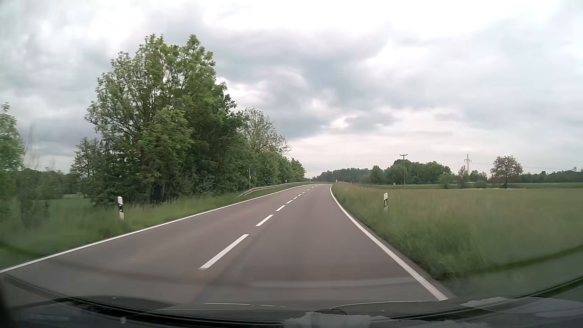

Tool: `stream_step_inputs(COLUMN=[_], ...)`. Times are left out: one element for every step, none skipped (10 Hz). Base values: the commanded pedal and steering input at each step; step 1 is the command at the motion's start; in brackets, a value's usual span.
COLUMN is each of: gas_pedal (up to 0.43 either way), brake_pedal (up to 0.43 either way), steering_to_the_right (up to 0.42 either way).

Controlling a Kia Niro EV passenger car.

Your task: Follow the waypoints while adhering to traffic rules and regulations

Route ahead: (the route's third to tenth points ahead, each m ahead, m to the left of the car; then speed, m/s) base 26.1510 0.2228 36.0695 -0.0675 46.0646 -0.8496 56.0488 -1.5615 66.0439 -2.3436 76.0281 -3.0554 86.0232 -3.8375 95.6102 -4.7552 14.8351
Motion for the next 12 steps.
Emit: stream_step_inputs(gas_pedal=[0.169, 0.169, 0.169, 0.169, 0.169, 0.169, 0.169, 0.169, 0.169, 0.169, 0.169, 0.169], brake_pedal=[0.0, 0.0, 0.0, 0.0, 0.0, 0.0, 0.0, 0.0, 0.0, 0.0, 0.0, 0.0], steering_to_the_right=[0.009, 0.01, 0.009, 0.009, 0.009, 0.009, 0.009, 0.009, 0.009, 0.009, 0.009, 0.009])
